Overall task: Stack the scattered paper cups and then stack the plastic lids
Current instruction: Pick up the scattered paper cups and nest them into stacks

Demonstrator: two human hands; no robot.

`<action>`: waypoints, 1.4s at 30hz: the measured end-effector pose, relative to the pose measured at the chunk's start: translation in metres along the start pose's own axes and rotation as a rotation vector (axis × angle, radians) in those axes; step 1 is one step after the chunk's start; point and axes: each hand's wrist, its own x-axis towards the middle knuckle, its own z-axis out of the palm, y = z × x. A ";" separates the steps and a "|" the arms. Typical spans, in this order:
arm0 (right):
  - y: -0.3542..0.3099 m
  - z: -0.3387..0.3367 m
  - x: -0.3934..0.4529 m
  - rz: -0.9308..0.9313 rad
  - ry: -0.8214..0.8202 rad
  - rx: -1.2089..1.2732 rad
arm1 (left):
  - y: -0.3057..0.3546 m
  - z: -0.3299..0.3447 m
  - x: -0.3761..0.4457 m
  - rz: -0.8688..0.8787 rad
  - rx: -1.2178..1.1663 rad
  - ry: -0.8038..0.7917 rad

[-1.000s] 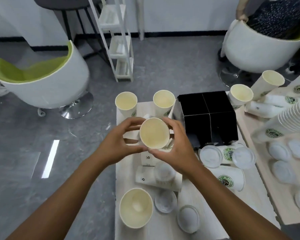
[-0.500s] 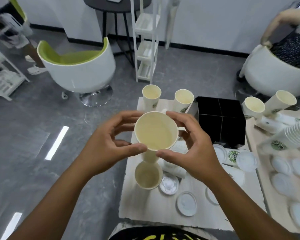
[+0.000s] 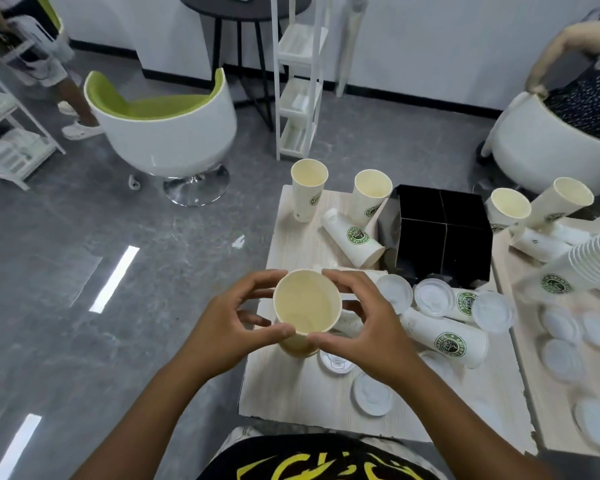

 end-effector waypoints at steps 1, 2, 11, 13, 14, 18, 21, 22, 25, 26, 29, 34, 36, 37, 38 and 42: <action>0.008 0.004 0.000 0.008 -0.007 -0.014 | -0.011 0.002 0.001 -0.013 0.042 -0.005; 0.017 0.009 0.000 0.013 -0.014 -0.028 | -0.021 0.004 0.002 -0.024 0.085 -0.013; 0.072 0.033 -0.007 0.100 -0.072 -0.014 | -0.067 0.016 0.001 -0.090 0.185 -0.058; 0.072 0.034 -0.008 0.112 -0.075 0.011 | -0.068 0.016 0.003 -0.091 0.185 -0.062; 0.074 0.034 -0.008 0.114 -0.084 0.022 | -0.070 0.016 0.004 -0.094 0.183 -0.067; 0.077 0.028 -0.005 0.139 -0.072 0.082 | -0.072 0.010 0.006 -0.089 0.128 -0.035; 0.072 0.008 0.012 0.161 0.040 0.139 | -0.064 -0.001 0.019 -0.084 0.075 0.077; 0.069 0.000 0.024 0.154 0.075 0.149 | -0.060 -0.007 0.029 -0.080 0.077 0.108; 0.061 -0.019 0.072 0.114 0.128 0.148 | -0.052 -0.021 0.075 -0.060 0.101 0.167; 0.060 -0.023 0.091 0.110 0.133 0.139 | -0.050 -0.025 0.094 -0.057 0.107 0.184; 0.064 -0.030 0.148 0.103 0.135 0.060 | -0.048 -0.032 0.154 -0.045 0.124 0.228; 0.082 -0.023 0.225 0.114 0.128 -0.040 | -0.060 -0.037 0.242 -0.035 0.157 0.193; 0.092 -0.017 0.247 0.129 0.125 -0.077 | -0.068 -0.037 0.270 -0.047 0.158 0.155; 0.097 -0.015 0.257 0.145 0.116 -0.093 | -0.073 -0.037 0.282 -0.057 0.159 0.132; 0.102 -0.014 0.266 0.161 0.107 -0.106 | -0.077 -0.036 0.293 -0.069 0.154 0.112; 0.116 -0.009 0.292 0.210 0.080 -0.142 | -0.092 -0.032 0.325 -0.102 0.135 0.050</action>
